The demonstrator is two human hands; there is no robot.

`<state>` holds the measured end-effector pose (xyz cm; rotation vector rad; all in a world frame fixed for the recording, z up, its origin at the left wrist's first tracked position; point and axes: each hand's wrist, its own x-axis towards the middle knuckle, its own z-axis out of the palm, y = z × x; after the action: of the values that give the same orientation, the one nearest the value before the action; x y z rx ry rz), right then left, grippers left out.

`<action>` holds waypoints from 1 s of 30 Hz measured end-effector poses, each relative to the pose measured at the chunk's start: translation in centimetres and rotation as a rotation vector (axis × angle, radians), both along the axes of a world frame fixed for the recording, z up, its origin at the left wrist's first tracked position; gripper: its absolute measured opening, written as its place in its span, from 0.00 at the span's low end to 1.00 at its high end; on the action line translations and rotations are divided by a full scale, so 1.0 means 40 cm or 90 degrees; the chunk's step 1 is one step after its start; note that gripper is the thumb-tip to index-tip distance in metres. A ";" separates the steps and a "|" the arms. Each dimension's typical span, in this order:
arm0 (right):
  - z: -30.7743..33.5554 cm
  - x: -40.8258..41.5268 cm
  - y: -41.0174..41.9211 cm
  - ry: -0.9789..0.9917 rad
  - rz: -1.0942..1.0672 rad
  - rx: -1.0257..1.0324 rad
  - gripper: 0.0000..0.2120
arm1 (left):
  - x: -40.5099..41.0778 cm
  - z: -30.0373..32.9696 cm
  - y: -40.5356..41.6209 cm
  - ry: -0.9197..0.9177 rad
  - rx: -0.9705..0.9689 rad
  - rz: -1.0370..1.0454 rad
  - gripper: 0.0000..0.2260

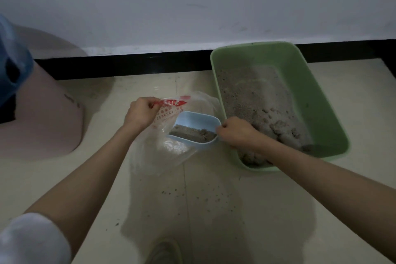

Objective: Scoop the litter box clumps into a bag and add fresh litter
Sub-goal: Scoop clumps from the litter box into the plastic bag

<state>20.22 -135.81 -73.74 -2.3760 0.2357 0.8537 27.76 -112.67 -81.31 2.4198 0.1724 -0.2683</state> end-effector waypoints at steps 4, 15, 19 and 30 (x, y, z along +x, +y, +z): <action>-0.010 0.073 0.105 -0.039 0.089 -0.069 0.11 | 0.004 -0.002 0.002 0.000 0.028 -0.025 0.12; 0.035 0.074 0.043 -0.189 0.214 -0.242 0.13 | 0.017 0.018 0.007 -0.040 0.046 -0.032 0.17; 0.054 0.039 -0.076 -0.247 0.122 -0.199 0.19 | -0.047 0.036 -0.049 -0.151 0.092 -0.057 0.21; 0.056 -0.054 -0.463 -0.223 -0.184 -0.367 0.17 | -0.187 0.026 -0.380 -0.218 0.110 -0.281 0.22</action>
<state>18.05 -154.32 -71.49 -2.8634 0.7401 0.2363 20.29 -127.89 -80.27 2.6099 -0.5155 -0.0301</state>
